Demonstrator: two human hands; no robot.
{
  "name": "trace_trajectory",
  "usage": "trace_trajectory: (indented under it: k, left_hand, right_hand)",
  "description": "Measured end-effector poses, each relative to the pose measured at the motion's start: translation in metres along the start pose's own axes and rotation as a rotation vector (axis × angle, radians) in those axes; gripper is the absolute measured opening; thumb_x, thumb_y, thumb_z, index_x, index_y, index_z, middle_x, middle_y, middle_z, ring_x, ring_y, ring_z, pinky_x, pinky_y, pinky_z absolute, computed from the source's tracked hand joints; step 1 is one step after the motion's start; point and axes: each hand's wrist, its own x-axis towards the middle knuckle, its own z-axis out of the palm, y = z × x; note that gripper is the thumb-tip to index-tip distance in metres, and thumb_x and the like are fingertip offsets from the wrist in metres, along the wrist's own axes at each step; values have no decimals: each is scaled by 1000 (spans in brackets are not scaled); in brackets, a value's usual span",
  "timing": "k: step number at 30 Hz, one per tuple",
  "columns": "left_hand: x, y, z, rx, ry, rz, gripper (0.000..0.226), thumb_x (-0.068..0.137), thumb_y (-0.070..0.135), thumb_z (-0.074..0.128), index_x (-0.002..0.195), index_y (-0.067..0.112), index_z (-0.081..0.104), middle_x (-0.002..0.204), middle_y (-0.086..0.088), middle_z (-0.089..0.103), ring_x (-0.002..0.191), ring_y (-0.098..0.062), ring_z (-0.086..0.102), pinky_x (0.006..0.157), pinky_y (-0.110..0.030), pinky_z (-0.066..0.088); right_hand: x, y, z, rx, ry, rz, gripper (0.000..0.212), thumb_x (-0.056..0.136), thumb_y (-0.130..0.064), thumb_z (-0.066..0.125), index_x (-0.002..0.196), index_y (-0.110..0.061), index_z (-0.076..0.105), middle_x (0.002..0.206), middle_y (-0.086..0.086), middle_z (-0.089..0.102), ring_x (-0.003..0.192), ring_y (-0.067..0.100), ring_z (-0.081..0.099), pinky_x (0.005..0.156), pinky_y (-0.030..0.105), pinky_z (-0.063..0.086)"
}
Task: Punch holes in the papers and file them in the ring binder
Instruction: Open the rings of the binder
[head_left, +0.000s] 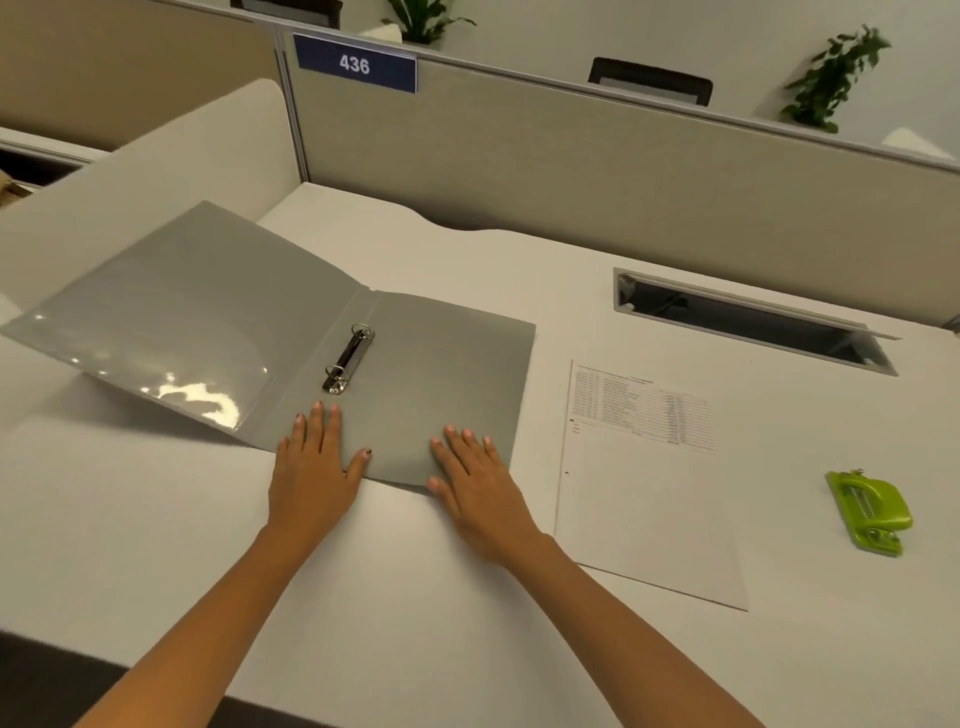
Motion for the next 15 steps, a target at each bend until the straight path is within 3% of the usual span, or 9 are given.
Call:
trace_trajectory:
  k: [7,12,15]
  left_hand:
    - [-32,10,7,-29,43,-3,71,92,47,40,148,4,28,154,-19,29,140,-41,29,112,-52,27]
    - [-54,19,8,-81,20,4,70,94,42,49,150,7,23,157,-15,22,144,-36,21,116,-47,21]
    - [-56,25,-5,-188,-7,-39,65,95,37,50,149,10,27,158,-11,22,145,-31,19,116,-42,22]
  right_hand:
    - [-30,7,-2,120,43,23,83,87,-60,-11,152,-23,25,160,-7,15,149,9,6,120,25,-5]
    - [-53,8,-5,158,150,90,75,93,-57,0,142,-23,46,151,-11,38,143,5,27,118,18,7]
    - [-53,2,-15,209,244,132,50,100,-46,26,126,-20,59,137,-6,56,130,10,47,108,18,25]
